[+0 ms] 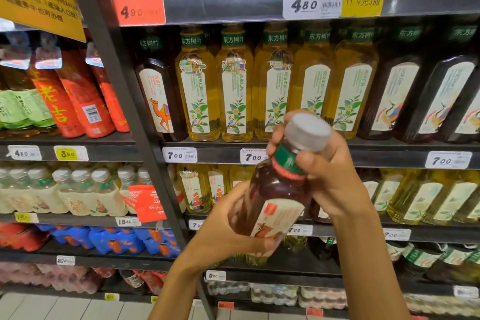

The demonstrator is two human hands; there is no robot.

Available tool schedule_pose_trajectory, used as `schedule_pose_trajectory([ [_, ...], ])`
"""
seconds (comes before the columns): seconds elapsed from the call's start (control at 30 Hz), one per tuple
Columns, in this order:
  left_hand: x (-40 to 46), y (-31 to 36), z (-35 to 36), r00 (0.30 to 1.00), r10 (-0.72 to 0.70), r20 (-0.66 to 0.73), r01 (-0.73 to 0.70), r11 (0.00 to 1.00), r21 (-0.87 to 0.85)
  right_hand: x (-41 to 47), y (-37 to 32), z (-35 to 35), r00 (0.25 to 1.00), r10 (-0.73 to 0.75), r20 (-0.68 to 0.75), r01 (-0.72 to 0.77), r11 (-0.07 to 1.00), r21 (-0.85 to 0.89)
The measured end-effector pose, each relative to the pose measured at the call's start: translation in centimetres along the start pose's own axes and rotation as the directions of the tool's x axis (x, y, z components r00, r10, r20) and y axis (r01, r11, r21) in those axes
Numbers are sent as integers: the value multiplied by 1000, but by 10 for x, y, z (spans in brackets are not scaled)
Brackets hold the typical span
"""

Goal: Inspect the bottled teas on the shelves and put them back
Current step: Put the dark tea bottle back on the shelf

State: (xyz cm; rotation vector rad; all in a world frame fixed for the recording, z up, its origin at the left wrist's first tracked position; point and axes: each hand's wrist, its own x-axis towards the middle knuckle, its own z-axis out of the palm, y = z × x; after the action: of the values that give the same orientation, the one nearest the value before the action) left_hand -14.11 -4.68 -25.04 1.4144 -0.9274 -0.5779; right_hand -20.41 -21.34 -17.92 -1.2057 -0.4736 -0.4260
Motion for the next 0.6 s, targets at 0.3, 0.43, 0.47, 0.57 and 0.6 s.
schedule_pose_trajectory([
  [0.3,-2,-4,9,994,-100,-45,92,984,-151,18,6,0,964,140,-226,-107,983,152],
  [0.43,12,2,14,944,-213,-251,170,969,-180,25,2,7,913,119,-389,-121,993,19],
  [0.47,17,5,17,927,-245,-282,185,957,-224,27,1,9,909,116,-400,-121,993,12],
  [0.57,27,7,20,905,-295,-305,169,910,-379,33,-9,8,933,118,-340,-121,993,14],
  [0.6,28,10,19,919,-293,-265,151,881,-449,35,-12,6,948,121,-294,-125,992,7],
])
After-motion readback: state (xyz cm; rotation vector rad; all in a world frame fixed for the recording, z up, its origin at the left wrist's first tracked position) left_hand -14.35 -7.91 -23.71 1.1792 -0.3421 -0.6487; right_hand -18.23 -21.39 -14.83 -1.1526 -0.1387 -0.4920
